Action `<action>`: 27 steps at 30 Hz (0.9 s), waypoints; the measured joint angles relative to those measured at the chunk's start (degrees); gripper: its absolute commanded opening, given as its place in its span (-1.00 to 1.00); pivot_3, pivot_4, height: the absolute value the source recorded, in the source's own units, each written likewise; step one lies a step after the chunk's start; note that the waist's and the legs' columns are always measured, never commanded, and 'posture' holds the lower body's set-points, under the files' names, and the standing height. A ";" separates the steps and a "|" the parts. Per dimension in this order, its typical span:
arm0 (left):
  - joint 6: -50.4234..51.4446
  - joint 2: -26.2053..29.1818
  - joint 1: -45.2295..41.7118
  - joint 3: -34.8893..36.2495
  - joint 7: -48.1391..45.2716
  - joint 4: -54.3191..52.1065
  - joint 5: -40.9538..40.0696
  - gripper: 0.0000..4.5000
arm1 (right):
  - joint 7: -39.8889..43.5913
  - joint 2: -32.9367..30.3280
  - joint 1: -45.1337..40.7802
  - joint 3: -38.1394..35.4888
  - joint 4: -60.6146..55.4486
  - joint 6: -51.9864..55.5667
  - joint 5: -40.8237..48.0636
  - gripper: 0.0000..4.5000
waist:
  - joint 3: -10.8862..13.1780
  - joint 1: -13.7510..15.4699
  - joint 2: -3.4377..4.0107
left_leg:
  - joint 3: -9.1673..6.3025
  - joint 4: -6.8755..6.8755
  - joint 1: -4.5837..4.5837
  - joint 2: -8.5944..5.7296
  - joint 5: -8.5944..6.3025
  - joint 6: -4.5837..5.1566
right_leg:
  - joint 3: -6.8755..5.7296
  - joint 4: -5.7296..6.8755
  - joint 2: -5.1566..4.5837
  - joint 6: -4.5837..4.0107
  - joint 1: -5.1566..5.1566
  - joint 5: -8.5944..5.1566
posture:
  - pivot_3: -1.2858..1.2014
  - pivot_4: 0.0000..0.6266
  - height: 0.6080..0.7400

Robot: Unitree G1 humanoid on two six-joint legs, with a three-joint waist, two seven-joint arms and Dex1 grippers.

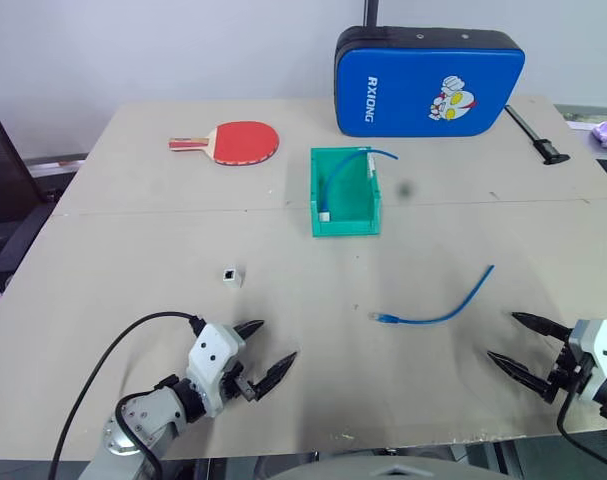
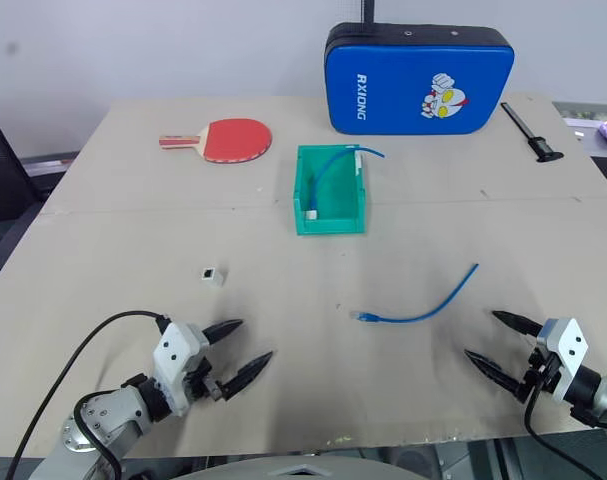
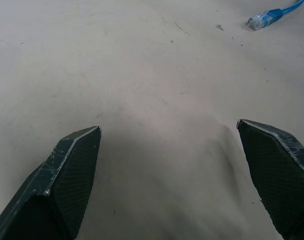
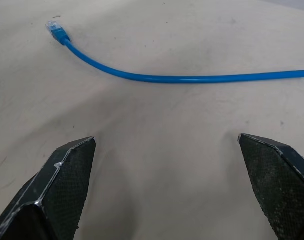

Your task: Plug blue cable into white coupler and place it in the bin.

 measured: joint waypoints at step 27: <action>1.05 6.71 -6.07 0.00 -7.48 0.51 -1.02 0.98 | -0.44 -0.91 -4.61 8.26 -15.59 6.94 0.48 1.00 | 0.00 -0.04 -0.04 | -0.03 0.06 0.04 0.01 0.01 -0.02 | -0.03 0.08 0.06 -0.04 0.00 0.03 | 0.03 -0.52 1.00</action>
